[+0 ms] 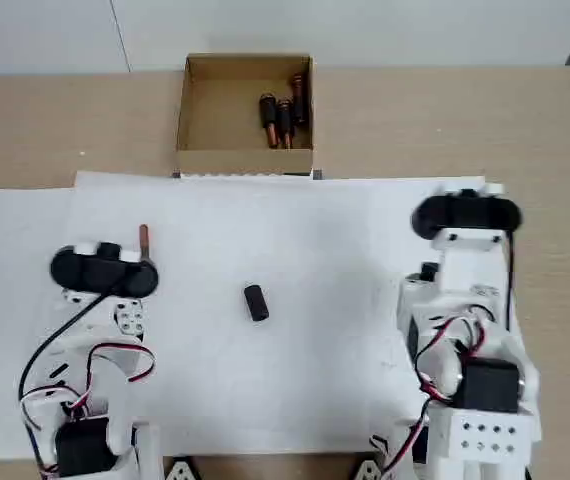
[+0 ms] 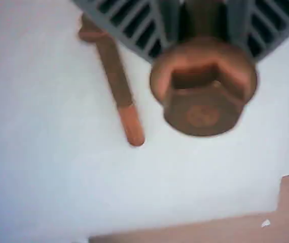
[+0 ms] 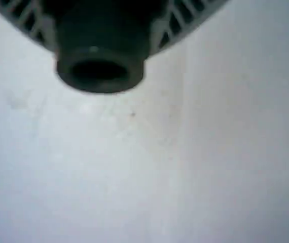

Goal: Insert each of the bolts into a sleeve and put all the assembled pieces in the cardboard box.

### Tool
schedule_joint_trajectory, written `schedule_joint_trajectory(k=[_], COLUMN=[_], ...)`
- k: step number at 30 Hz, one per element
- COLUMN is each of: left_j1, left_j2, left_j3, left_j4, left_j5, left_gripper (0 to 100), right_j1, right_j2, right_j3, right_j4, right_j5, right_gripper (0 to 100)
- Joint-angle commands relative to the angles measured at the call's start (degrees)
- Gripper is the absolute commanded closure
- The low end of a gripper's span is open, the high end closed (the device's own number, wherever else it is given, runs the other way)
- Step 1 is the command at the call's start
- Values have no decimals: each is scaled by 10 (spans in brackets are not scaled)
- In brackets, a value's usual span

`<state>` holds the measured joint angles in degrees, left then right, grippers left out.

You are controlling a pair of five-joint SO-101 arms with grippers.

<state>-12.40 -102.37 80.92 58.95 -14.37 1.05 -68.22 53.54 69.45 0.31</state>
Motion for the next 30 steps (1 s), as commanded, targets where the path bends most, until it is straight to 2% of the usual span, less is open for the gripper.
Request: schedule_joint_trajectory(k=[1,7,12,21,30], left_j1=[24,91,131,209,283], left_j2=[-4,-4,-5,-5,-5], left_j3=[-1,11,56,120,129], left_j4=[-19,-25,-105,-258,-277], left_j5=[86,272,371,425,480], left_gripper=[994,994,994,994,994], right_j1=[-38,-95,-133,-188,-216], right_j2=[-6,-6,-6,-7,-48], right_j3=[29,101,155,223,287], right_j4=[-74,-175,-258,-391,-458], right_j5=[4,4,5,5,7], right_gripper=[996,996,996,996,996])
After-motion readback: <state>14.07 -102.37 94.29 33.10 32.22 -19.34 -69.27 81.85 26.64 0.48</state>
